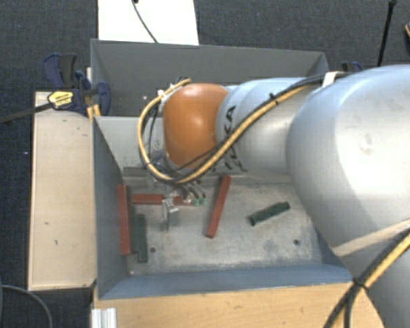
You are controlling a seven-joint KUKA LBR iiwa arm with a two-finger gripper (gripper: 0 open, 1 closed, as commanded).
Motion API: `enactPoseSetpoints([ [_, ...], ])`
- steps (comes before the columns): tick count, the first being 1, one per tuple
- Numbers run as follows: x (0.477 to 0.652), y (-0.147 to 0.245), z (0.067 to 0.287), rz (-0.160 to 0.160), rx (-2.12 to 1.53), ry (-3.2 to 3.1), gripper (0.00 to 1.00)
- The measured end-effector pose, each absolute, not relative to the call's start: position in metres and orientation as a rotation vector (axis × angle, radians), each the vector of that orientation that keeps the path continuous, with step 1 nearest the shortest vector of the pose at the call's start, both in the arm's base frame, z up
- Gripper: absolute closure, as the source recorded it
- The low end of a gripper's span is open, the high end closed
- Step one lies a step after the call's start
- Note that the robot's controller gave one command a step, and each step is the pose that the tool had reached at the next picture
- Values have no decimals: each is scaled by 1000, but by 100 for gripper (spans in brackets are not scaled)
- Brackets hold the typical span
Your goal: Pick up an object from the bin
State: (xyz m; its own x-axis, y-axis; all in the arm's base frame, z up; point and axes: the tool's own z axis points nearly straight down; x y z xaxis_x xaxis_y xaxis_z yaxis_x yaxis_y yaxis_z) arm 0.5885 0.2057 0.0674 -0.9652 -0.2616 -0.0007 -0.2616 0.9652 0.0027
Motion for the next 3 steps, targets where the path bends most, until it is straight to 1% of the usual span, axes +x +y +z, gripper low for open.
enactPoseSetpoints([
  [1,579,186,102,1,-328,3123,0],
  [2,566,181,104,0,-154,3140,0],
  [3,571,180,69,-1,-9,3147,0],
])
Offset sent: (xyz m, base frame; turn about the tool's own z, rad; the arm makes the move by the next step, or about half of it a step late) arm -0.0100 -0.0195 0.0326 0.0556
